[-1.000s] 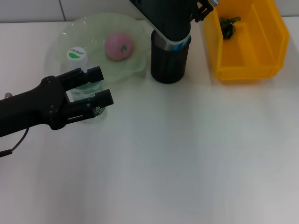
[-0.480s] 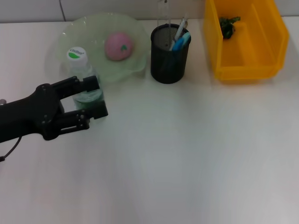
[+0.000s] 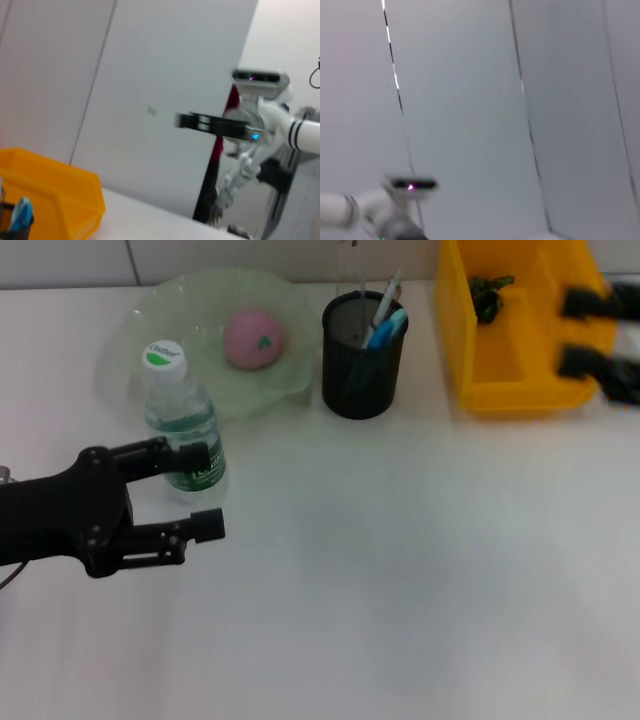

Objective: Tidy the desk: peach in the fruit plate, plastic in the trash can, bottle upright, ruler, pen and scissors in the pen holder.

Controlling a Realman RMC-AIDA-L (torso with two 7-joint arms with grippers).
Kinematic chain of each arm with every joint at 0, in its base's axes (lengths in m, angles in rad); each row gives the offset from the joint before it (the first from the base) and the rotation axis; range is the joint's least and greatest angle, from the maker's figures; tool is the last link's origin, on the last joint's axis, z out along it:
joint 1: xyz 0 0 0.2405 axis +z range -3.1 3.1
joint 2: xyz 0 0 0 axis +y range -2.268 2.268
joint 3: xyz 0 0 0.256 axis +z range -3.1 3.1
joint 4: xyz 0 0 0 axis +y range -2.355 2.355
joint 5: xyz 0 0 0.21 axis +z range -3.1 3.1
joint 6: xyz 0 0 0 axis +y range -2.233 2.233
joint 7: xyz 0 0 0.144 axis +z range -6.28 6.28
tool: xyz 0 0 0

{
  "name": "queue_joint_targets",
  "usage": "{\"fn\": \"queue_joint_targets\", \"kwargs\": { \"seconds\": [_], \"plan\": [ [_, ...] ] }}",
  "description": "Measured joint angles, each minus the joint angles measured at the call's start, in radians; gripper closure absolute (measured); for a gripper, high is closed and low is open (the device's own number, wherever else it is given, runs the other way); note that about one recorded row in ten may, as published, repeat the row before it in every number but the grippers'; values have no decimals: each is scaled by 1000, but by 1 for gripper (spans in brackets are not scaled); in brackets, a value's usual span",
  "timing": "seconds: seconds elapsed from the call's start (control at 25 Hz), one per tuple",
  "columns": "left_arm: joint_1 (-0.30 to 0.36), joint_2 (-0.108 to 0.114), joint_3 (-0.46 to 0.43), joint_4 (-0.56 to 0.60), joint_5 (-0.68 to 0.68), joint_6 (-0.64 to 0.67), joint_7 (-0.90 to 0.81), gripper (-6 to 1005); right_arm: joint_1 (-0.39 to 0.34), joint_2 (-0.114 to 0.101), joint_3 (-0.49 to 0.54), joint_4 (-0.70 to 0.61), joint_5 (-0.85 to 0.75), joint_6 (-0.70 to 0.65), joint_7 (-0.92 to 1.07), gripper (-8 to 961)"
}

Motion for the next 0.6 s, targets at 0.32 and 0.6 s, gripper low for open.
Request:
{"fn": "queue_joint_targets", "kwargs": {
  "seconds": [0.32, 0.6],
  "plan": [
    [5, -7, -1, -37, 80, 1, 130, 201, -123, 47, 10, 313, -173, -110, -333, 243],
    [7, -2, -1, -70, 112, 18, 134, 201, -95, 71, 8, 321, -313, -128, -381, 130]
  ]
}}
